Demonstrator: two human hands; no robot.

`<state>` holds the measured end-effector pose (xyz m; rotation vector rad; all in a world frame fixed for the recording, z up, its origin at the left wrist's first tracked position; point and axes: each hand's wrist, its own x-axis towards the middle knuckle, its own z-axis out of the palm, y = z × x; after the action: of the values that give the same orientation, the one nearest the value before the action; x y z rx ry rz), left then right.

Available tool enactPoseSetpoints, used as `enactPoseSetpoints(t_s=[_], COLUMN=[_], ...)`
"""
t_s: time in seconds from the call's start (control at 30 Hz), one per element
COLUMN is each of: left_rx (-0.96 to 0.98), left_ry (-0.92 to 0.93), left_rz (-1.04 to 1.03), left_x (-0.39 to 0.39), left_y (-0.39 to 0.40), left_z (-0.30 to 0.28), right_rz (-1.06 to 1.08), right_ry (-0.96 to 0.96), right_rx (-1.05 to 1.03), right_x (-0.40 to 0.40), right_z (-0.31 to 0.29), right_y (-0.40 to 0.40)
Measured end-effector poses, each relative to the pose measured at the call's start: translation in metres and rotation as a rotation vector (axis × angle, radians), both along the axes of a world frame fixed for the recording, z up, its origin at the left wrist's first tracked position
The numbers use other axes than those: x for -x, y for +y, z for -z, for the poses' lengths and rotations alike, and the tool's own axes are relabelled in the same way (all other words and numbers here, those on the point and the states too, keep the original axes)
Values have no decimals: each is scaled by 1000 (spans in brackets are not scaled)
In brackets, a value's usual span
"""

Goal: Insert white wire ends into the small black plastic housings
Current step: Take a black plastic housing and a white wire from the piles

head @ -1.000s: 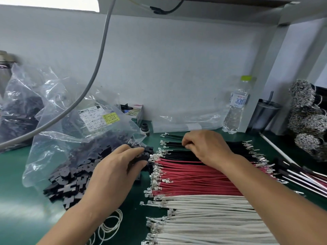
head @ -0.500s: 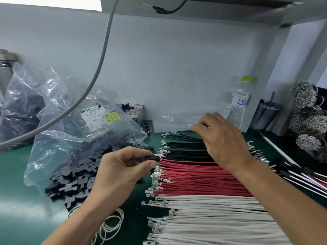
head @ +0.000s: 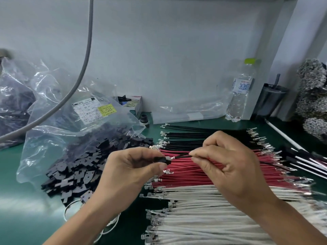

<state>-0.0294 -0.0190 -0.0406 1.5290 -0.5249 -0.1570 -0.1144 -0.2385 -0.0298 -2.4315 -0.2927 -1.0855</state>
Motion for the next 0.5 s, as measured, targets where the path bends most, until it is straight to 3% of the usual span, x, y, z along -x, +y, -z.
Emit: enactPoseSetpoints(t_s=[0.5], left_rx=[44], left_ry=[32], left_rz=[3], left_x=[3], left_y=[0], left_z=[-5], right_rz=[-47], right_ry=[41], right_rx=[-60], right_x=[1], right_z=[-4], right_y=[0])
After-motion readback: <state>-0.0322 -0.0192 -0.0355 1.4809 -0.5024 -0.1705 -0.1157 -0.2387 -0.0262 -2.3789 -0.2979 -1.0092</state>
